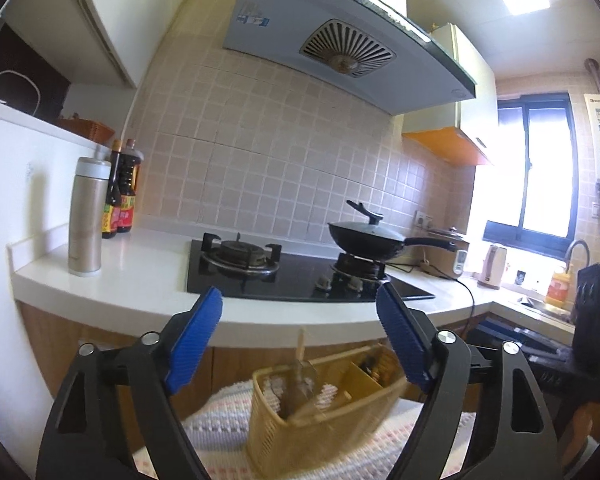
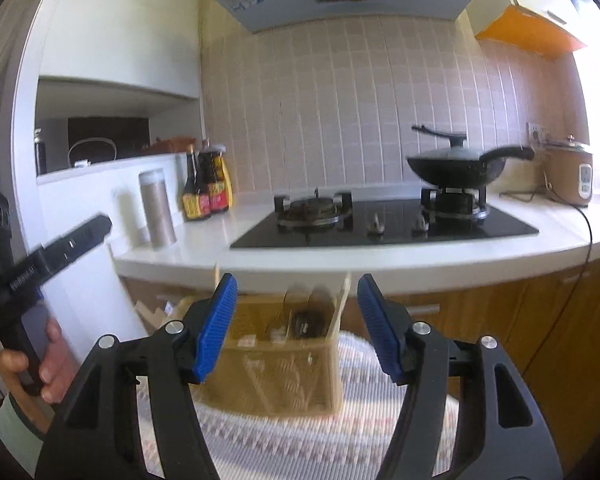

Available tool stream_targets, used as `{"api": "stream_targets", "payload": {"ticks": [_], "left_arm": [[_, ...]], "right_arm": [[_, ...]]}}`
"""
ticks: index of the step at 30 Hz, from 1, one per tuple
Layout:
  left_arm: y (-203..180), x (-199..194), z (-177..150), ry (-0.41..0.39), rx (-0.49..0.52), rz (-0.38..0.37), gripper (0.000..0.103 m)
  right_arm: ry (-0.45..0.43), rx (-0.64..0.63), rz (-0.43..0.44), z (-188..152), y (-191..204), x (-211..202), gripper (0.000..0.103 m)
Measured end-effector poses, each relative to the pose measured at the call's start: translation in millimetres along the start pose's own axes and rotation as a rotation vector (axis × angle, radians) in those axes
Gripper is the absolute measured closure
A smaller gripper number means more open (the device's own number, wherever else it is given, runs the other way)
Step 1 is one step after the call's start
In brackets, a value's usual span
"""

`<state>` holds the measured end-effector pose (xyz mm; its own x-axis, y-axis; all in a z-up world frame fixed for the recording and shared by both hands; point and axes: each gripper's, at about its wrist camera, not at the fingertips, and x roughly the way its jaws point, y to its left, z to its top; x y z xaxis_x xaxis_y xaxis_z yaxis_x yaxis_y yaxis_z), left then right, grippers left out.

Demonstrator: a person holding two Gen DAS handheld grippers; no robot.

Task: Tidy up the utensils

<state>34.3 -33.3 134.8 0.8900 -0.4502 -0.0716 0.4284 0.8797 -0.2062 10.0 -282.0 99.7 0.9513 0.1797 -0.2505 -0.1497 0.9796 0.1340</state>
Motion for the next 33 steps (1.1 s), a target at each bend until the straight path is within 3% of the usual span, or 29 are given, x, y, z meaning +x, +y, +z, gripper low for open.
{"api": "stream_targets", "payload": {"ticks": [11,18,22,28,33], "left_arm": [[-36,-75,-9,-0.008,0.057,0.022,0.012],[-48,-102,-14,-0.006,0.075,0.103,0.008],[-52,-99,-22,0.005,0.099,0.178,0.008],[-48,-86,-53,0.010,0.078,0.276,0.008],[-39,-72,-82,0.045,0.080,0.363,0.008]], "right_arm": [[0.045,-0.049,-0.022,-34,39,-51,0.042],[0.019,-0.070,-0.034,-39,48,-80,0.027],[0.004,-0.073,-0.072,-43,47,-80,0.018],[-0.069,-0.056,-0.178,-60,37,-73,0.012],[-0.120,-0.031,-0.202,-75,29,-67,0.011]]}}
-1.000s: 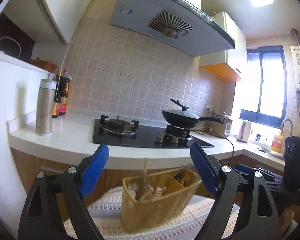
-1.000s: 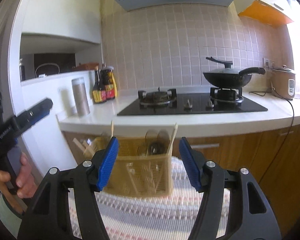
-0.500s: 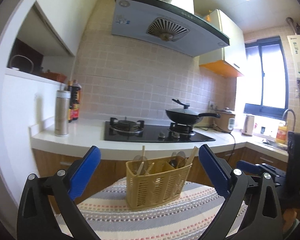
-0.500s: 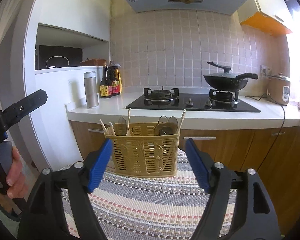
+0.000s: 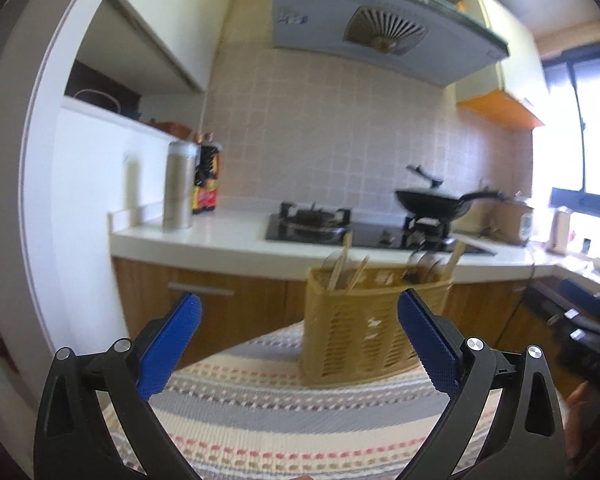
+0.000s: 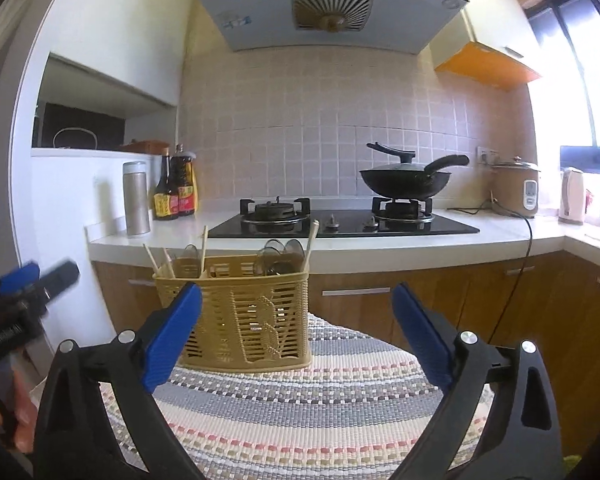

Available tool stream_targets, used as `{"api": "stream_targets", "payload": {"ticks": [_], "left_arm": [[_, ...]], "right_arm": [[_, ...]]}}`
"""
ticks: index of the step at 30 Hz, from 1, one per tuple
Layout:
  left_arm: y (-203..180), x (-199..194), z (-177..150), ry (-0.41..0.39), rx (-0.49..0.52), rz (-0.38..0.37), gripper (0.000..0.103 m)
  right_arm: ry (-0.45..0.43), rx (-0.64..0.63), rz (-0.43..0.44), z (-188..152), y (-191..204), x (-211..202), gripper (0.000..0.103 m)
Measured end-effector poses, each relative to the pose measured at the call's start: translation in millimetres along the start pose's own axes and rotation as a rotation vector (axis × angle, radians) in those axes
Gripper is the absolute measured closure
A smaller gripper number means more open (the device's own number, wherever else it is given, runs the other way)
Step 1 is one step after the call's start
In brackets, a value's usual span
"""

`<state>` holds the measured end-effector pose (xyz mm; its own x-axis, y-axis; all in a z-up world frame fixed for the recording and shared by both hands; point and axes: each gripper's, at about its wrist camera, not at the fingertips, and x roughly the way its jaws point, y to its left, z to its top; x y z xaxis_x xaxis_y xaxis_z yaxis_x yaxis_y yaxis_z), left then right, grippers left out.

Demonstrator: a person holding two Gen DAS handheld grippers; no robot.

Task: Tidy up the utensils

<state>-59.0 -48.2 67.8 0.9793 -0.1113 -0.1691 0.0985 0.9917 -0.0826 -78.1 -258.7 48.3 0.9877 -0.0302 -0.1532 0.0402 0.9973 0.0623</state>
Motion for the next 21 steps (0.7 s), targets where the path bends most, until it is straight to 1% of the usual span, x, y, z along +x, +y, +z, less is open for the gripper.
{"api": "stream_targets", "payload": {"ticks": [2,4,6,8,10,12,18,21], "left_arm": [[-1,7,-10,0.009,0.011,0.017,0.008],[0,10,-19,0.010,-0.009,0.033,0.008],[1,16,-26,0.034,-0.029,0.033,0.008],[-2,19,-30,0.053,0.002,0.030,0.008],[-7,20,-34,0.048,0.043,0.054,0.008],[-10,22,-36,0.058,0.078,0.068,0.008],[-2,24,-37,0.084,0.041,0.069,0.008],[1,26,-38,0.090,0.041,0.076,0.008]], "right_arm": [[0.003,0.008,0.003,-6,-2,2,0.011],[0.010,0.008,0.009,-11,-4,4,0.008],[0.027,0.030,0.017,-16,-7,10,0.008],[0.064,0.036,0.025,-19,-8,16,0.008],[0.063,0.021,0.000,-21,-5,16,0.008],[0.051,-0.001,-0.044,-22,-1,14,0.008],[0.062,0.004,-0.049,-25,-1,14,0.008],[0.061,0.014,-0.045,-25,-3,13,0.008]]}}
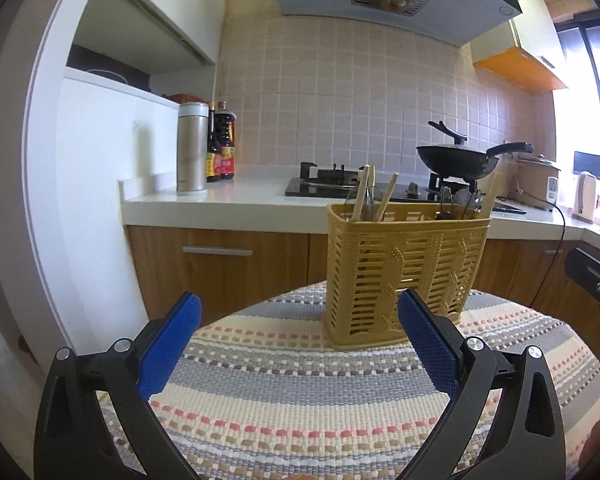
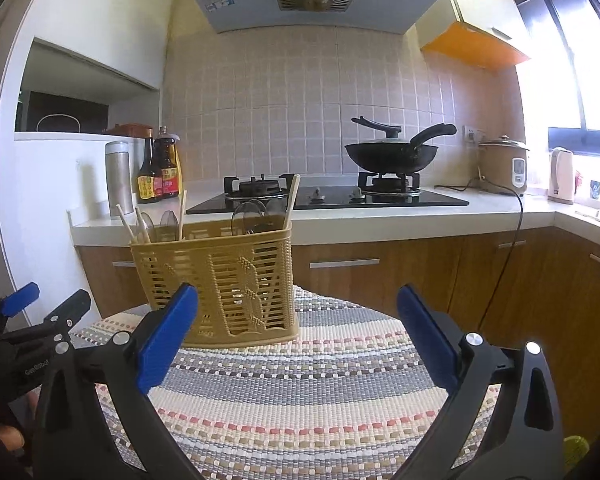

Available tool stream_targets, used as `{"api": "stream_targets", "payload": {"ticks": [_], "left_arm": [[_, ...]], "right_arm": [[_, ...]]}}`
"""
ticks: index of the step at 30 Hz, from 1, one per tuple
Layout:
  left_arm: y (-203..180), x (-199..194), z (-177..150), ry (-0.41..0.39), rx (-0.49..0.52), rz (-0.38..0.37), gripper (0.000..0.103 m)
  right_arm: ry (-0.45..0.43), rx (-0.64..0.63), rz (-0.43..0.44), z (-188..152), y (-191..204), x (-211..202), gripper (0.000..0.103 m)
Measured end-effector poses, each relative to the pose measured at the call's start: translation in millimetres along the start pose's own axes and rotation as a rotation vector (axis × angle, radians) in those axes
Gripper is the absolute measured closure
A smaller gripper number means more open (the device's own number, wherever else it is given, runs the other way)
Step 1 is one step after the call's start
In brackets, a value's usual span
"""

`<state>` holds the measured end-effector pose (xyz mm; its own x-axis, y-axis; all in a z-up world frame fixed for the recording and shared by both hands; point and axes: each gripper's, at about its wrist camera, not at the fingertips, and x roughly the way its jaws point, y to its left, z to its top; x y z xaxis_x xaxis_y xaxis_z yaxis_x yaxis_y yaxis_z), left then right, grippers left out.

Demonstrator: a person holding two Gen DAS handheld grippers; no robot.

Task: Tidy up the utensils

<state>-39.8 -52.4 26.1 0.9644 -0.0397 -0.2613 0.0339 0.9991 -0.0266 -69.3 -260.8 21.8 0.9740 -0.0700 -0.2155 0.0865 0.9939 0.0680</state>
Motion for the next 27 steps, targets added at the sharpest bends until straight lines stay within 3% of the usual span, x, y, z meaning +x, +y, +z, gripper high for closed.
{"api": "stream_targets", "payload": {"ticks": [27], "left_arm": [[1.9,-1.7,2.2,-0.016,-0.010,0.015,0.008]], "right_arm": [[-0.018,-0.016,0.013,-0.3,5.5,-7.7,0.008]]}}
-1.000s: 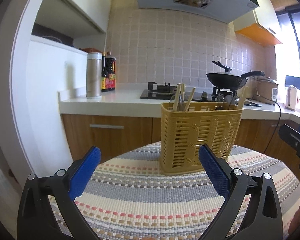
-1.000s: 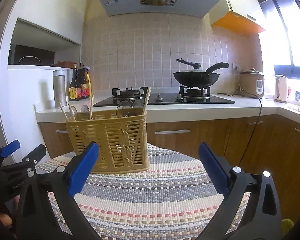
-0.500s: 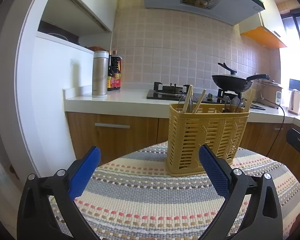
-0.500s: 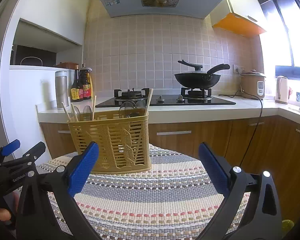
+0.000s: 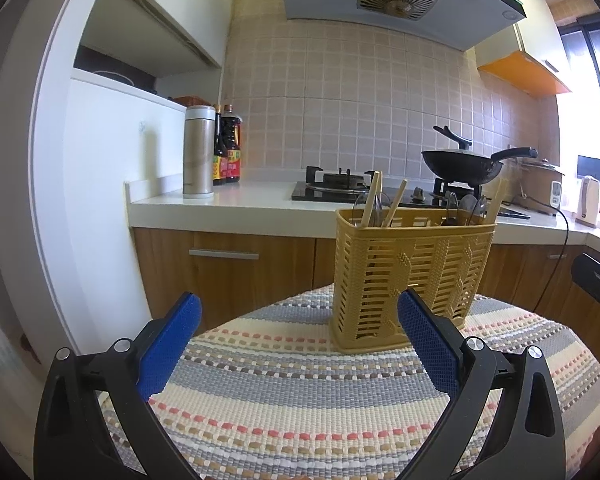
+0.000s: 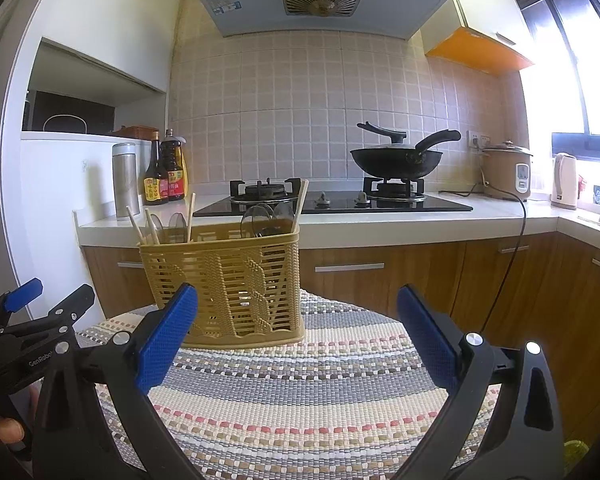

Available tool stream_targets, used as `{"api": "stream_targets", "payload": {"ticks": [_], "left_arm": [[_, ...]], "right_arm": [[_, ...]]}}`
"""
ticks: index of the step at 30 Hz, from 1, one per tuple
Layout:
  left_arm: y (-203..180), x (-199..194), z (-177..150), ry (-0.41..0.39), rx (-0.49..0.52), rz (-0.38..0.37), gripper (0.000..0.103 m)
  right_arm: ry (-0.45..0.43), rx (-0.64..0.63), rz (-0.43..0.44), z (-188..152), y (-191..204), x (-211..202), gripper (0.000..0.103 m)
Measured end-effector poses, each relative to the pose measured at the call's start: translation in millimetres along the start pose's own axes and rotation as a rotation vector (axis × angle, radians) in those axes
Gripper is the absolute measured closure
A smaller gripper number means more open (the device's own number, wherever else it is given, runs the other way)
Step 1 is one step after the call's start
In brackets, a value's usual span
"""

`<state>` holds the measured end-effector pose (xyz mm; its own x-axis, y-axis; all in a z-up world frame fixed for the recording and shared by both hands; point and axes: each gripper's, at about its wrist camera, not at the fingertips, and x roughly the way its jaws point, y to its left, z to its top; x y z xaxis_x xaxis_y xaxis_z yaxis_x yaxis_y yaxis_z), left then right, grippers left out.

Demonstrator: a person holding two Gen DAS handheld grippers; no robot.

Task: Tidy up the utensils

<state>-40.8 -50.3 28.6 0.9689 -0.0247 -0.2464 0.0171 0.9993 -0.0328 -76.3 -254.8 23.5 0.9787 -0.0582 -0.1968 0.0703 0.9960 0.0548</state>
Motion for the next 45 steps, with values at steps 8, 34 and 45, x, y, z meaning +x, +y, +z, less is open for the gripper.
{"api": "stream_targets", "payload": {"ticks": [8,34,45], "left_arm": [[0,0,0,-0.001,0.005,0.001,0.008],[-4,1,-2,0.005,0.015,-0.007,0.008],[-6,1,-1,0.006,0.014,-0.013,0.008]], "right_arm": [[0.001,-0.001,0.005,0,1,-1,0.008],[0.014,-0.036,0.011,-3,11,2,0.008],[0.014,-0.036,0.011,-3,12,2,0.008]]}}
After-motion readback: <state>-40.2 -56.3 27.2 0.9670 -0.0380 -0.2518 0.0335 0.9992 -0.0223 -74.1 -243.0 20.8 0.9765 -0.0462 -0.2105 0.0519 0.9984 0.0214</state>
